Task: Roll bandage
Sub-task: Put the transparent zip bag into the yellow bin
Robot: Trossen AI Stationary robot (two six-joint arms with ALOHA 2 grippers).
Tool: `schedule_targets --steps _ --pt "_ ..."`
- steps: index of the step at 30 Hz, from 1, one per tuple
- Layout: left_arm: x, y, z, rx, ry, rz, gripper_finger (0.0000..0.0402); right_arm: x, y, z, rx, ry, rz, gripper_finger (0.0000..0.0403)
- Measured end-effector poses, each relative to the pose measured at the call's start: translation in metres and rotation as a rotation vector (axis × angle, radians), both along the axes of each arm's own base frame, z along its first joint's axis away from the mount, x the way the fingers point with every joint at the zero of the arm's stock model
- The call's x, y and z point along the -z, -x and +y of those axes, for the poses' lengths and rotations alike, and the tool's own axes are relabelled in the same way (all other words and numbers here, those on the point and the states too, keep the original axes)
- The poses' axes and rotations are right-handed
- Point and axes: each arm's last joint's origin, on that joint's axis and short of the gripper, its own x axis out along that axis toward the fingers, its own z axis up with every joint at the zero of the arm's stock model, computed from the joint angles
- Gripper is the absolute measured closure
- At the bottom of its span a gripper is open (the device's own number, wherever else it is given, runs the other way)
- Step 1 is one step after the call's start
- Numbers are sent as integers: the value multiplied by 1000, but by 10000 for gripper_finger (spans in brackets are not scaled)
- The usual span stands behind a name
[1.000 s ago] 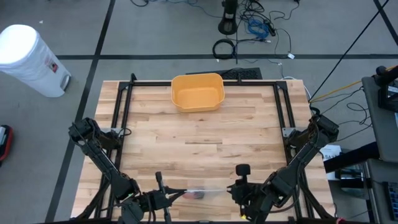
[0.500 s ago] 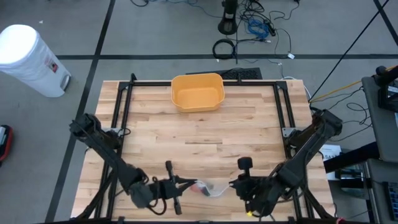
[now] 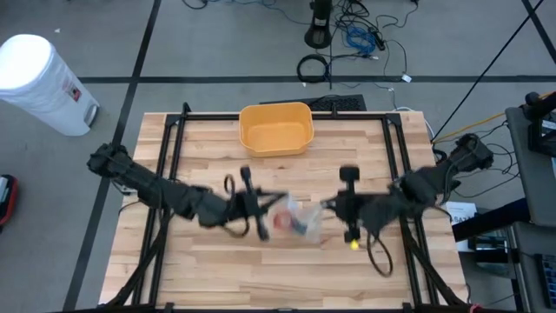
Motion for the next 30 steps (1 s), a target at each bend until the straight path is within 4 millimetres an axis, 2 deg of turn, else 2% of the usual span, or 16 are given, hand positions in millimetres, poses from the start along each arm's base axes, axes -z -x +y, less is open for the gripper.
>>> schedule_targets --steps 10,15,23,30 --pt "-36 10 95 -250 -63 -54 400 -32 -1 -90 152 144 -95 398" --pt "-39 13 136 -350 -72 -46 400 -44 -2 -131 160 150 -162 398" --pt "-38 16 185 -450 -53 -45 400 -55 -5 -200 168 215 -268 398" --pt "-34 21 215 -485 -7 -36 400 -43 -10 -256 153 125 -284 398"
